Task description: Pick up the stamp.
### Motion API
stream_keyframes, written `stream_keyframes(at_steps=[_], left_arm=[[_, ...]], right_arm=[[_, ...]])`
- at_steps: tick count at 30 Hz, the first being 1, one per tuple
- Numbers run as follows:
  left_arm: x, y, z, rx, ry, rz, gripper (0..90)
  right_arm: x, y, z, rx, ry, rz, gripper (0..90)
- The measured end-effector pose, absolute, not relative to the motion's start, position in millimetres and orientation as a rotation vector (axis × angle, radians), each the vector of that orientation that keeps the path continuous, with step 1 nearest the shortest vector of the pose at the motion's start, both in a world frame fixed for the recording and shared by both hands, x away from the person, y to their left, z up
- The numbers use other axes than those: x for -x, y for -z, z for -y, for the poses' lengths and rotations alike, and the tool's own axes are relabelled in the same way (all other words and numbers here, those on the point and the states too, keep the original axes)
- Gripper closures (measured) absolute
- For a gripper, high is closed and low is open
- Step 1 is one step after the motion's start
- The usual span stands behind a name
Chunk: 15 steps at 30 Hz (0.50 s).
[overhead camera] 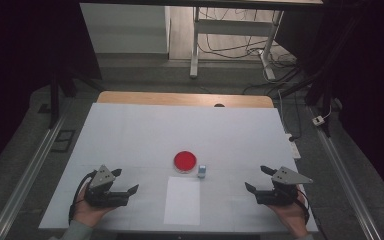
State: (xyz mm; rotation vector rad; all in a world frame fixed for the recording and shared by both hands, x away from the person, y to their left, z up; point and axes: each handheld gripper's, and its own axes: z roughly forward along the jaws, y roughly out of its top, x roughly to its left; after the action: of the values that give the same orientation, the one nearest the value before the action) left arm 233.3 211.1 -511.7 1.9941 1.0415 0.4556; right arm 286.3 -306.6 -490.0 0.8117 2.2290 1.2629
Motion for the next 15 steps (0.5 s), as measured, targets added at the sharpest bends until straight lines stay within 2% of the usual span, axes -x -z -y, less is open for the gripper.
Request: stream_keyframes(at_steps=[15], left_arm=[[-235.9,514.0,-212.4,-1.997,-0.442,-1.054,17.4]], right_arm=[[-289.3,498.4,305.9,-0.838,-1.221,-2.257,20.0]])
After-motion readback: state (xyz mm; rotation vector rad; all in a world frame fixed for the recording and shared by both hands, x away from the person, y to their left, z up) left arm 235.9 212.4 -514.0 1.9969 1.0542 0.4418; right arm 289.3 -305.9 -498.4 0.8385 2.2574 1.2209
